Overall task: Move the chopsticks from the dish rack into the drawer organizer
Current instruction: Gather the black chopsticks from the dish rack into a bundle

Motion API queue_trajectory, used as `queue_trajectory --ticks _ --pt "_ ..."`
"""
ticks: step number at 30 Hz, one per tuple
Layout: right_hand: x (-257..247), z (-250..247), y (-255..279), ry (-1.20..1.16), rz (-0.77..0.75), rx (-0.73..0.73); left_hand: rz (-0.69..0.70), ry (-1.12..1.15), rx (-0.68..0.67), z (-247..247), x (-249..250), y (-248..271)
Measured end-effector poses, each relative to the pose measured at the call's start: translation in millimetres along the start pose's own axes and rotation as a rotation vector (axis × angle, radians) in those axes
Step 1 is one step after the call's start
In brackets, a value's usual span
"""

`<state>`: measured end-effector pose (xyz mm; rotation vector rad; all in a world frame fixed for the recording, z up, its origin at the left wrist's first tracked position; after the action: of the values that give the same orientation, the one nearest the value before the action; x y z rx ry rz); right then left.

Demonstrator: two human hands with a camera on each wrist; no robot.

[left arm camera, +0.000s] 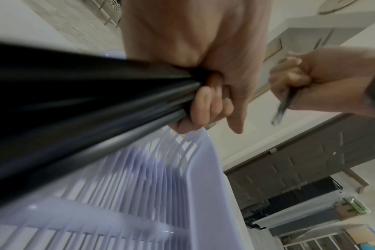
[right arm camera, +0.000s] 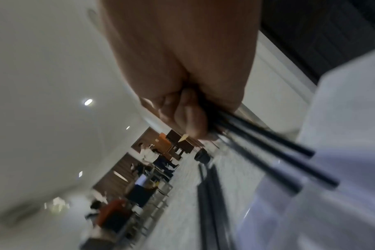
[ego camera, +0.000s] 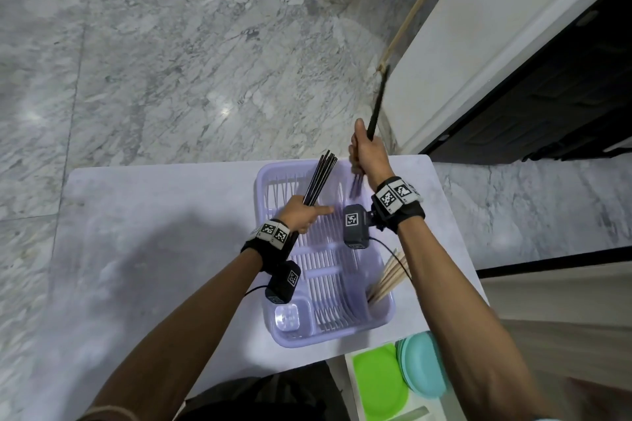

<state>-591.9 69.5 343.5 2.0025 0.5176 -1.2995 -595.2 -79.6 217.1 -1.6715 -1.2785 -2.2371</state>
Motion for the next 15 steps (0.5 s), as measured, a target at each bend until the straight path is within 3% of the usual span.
queue_trajectory --ticks 4,6,10,15 --pt "-7.4 -11.3 -9.5 0.906 -0.316 -0.016 0.007 0.029 -0.003 -8.3 3.9 2.7" --pt "3.8 -5.5 -8.4 1.2 -0.417 -0.044 0.009 0.038 0.003 -10.8 7.3 5.0" --pt "28.5 10.7 0.1 1.468 -0.557 -0.157 -0.004 0.069 0.036 -15.1 16.5 11.7" --pt "45.6 25.1 11.8 1.567 -0.655 -0.271 -0.013 0.141 0.058 -18.9 15.5 14.2"
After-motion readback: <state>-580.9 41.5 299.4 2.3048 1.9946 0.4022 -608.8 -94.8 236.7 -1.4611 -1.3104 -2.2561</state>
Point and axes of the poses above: each hand's wrist, its own y-axis away from the middle knuckle, its own z-axis out of the palm, x = y × z, the point moved 7 cm from there along -y, towards the middle knuckle, and after that the axes turned 1 degree about x, right-handed, at the moved point
